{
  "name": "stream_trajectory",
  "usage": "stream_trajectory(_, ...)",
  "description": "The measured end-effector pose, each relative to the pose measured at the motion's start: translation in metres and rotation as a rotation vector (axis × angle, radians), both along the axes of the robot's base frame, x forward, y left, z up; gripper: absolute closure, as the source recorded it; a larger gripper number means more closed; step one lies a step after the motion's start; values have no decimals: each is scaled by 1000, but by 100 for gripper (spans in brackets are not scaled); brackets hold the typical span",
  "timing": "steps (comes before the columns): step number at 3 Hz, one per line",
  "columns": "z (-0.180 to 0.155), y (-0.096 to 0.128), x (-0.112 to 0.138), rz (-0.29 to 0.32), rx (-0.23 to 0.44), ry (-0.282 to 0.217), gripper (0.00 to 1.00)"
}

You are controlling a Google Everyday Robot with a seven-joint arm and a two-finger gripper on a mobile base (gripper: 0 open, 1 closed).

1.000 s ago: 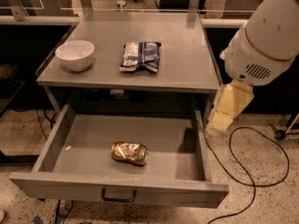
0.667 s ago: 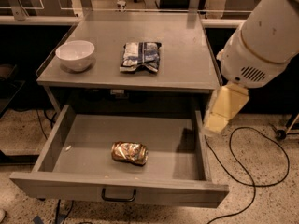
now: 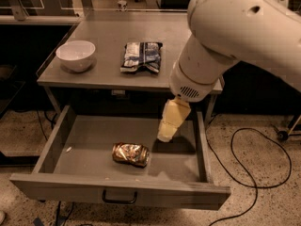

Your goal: Pick orange can from top drawer and place on counter

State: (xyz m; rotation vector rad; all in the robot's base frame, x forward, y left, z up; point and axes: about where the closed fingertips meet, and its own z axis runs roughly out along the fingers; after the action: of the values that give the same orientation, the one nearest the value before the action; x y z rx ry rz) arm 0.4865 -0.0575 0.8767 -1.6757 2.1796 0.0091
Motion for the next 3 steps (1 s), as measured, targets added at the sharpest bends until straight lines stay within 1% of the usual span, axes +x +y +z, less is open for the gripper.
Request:
stream_trajectory(1,0,0,0,0,0,0,0)
stream_trajectory(2,-37,19,15,9,-51,-23,0)
stream_trajectory(3,-37,19,15,9,-51,-23,0)
